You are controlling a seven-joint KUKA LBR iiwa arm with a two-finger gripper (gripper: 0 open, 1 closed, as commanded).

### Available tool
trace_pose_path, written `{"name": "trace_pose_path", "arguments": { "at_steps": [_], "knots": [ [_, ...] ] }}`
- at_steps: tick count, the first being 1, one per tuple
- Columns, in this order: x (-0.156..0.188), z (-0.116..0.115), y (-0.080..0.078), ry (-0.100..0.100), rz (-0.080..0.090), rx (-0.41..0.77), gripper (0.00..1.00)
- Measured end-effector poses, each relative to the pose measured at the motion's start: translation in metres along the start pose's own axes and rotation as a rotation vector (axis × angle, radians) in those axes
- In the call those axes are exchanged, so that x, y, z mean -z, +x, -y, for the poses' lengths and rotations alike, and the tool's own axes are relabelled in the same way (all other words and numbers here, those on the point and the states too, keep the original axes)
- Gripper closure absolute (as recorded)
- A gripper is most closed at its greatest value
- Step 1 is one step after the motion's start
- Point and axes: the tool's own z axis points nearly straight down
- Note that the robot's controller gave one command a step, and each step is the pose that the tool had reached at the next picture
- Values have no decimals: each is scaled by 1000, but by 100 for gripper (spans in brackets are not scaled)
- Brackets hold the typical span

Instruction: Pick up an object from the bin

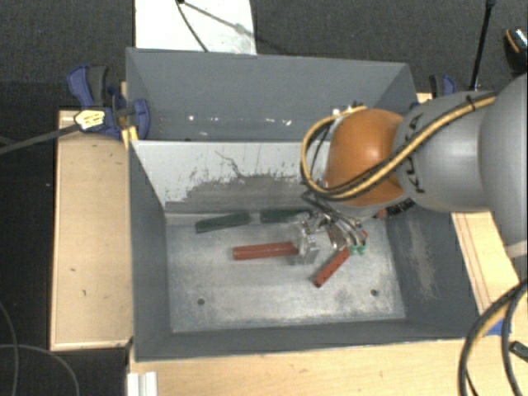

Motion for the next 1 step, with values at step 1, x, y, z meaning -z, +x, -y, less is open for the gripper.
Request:
{"name": "trace_pose_path", "arguments": {
  "at_steps": [1],
  "knots": [
    [157, -40, 13, 2, 9, 335, 100]
  ]
}}
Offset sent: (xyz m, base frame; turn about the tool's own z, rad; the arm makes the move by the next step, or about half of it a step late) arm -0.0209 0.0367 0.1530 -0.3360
